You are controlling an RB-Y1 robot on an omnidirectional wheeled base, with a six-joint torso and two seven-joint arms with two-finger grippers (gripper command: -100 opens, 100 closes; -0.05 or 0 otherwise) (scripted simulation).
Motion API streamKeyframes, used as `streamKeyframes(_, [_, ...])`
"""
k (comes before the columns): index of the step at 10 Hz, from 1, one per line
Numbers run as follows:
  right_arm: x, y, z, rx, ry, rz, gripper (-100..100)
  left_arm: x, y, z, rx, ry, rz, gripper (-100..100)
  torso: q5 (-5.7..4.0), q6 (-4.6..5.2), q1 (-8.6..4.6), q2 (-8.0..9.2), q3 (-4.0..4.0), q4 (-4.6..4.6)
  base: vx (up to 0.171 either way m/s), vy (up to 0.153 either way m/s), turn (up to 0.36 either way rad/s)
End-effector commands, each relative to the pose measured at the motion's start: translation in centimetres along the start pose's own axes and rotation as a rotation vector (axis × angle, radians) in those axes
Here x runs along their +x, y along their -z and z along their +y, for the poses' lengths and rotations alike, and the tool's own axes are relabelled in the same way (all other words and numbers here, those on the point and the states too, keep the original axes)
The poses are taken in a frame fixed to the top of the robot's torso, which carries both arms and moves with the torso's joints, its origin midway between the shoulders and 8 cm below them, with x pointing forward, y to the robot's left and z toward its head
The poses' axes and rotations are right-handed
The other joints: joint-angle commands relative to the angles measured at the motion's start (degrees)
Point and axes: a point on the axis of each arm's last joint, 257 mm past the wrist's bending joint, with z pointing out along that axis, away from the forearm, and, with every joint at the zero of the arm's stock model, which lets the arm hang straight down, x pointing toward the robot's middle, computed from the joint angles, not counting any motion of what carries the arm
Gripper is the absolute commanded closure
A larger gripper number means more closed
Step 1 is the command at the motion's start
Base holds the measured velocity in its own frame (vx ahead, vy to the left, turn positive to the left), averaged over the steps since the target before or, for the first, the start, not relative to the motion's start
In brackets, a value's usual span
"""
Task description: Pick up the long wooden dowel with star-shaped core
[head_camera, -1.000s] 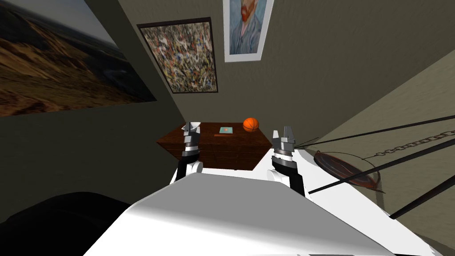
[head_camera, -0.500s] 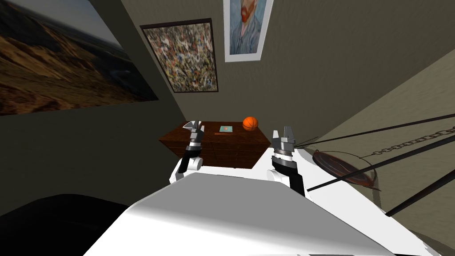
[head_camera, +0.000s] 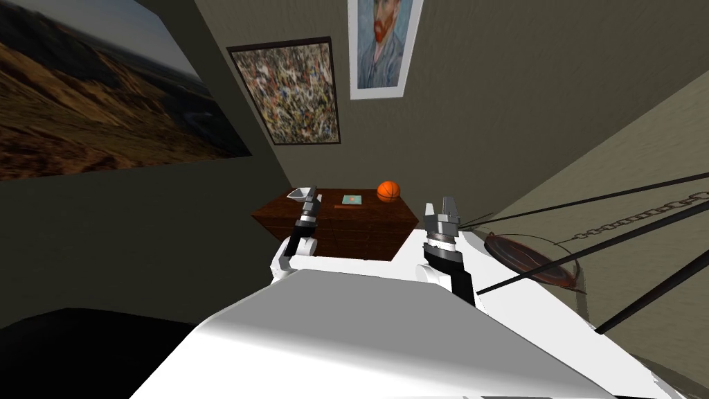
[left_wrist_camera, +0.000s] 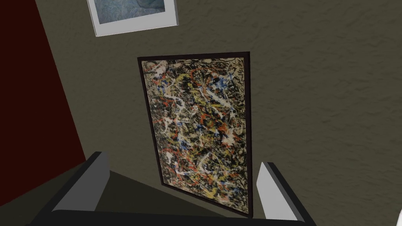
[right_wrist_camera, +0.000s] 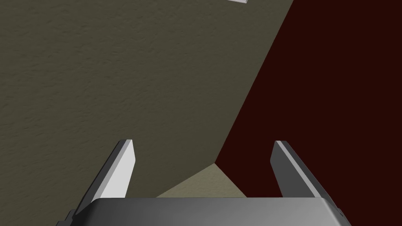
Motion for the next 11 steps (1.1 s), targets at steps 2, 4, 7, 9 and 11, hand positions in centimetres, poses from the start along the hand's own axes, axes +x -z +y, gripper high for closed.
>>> streamKeyframes(2, [0.0, 0.0, 0.0, 0.000, 0.000, 0.000, 0, 0.0, -1.9, 1.7, -0.040, -0.028, 0.013, -100, 0.00, 0.00, 0.02, -0.01, 0.00, 0.00, -0.048, -0.013, 0.013])
streamKeyframes(4, [0.0, 0.0, 0.0, 0.000, 0.000, 0.000, 0, 0.0, -3.4, 2.7, -0.059, -0.046, 0.018, -100, 0.01, 0.00, 0.05, 0.00, 0.01, 0.01, -0.050, -0.017, 0.009])
streamKeyframes(7, [0.0, 0.0, 0.0, 0.000, 0.000, 0.000, 0, -0.5, -5.7, 5.5, -0.130, -0.081, 0.016, -100, -0.01, 0.00, -0.02, 0.10, 0.06, 0.03, -0.076, -0.030, 0.014])
streamKeyframes(9, [0.0, 0.0, 0.0, 0.000, 0.000, 0.000, 0, -0.8, -7.4, 6.7, -0.164, -0.094, 0.012, -100, -0.01, 0.00, 0.00, 0.01, 0.01, 0.01, -0.040, -0.023, 0.007])
streamKeyframes(11, [0.0, 0.0, 0.0, 0.000, 0.000, 0.000, 0, -1.2, -9.1, 7.7, -0.198, -0.106, 0.003, -100, 0.00, 0.00, 0.02, -0.04, -0.02, 0.00, -0.038, -0.019, 0.008])
